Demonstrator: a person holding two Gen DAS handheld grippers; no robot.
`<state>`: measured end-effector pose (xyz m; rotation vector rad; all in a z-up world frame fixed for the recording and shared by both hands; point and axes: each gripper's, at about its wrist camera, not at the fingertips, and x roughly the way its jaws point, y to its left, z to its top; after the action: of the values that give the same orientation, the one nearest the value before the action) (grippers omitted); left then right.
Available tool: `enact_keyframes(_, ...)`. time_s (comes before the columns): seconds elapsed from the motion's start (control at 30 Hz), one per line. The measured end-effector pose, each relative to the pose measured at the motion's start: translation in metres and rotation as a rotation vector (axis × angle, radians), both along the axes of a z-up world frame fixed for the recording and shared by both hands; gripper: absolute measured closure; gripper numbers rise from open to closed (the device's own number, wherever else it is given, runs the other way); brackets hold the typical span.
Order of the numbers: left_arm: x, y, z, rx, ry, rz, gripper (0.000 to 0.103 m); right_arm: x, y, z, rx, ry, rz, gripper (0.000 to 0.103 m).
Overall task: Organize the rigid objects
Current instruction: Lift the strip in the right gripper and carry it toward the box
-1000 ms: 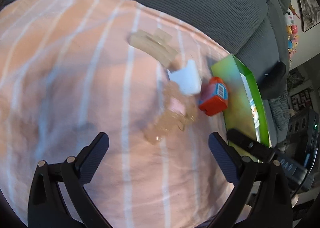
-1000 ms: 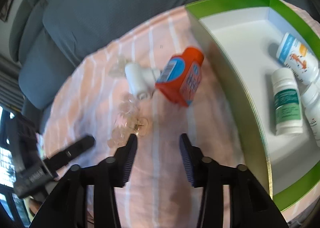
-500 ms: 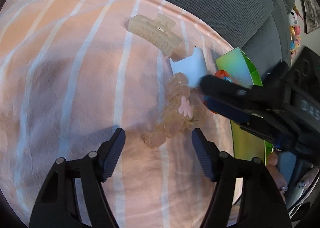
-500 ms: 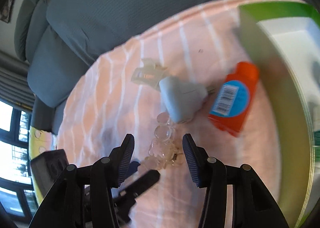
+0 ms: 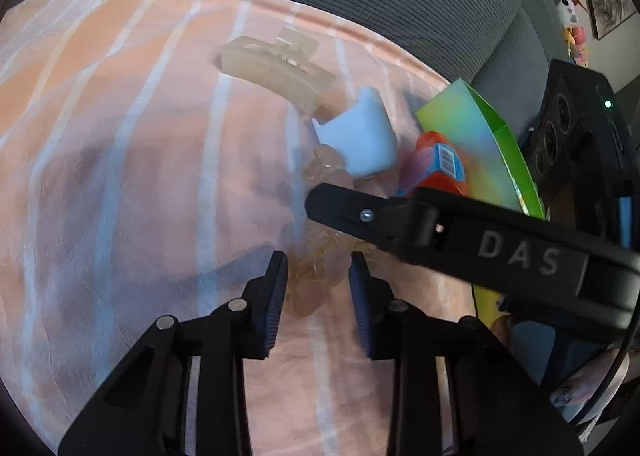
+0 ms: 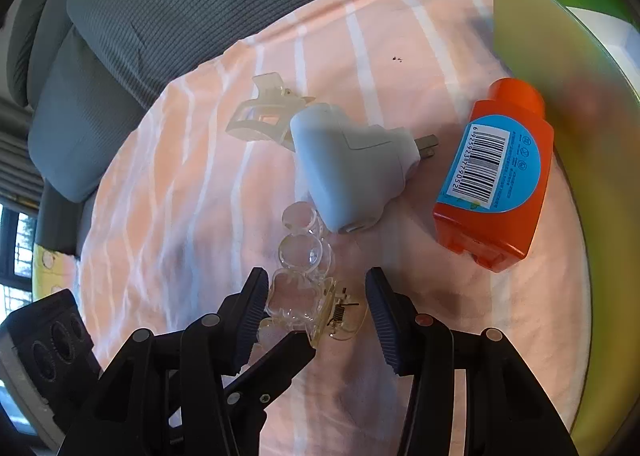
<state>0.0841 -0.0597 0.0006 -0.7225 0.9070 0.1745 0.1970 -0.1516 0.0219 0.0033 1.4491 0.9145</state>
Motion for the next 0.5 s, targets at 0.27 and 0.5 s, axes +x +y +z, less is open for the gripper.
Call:
enact_keyframes(0.27, 0.004, -0.017, 0.014, 0.076, -0.039, -0.052, 0.082, -0.013, -0.004, 0.013, 0.041, -0.098, 0.010, 0.060)
enact_keyframes(0.5, -0.006, -0.016, 0.027, 0.068, -0.105, -0.058, 0.083, -0.015, -0.011, 0.016, 0.070, -0.076, -0.001, 0.060)
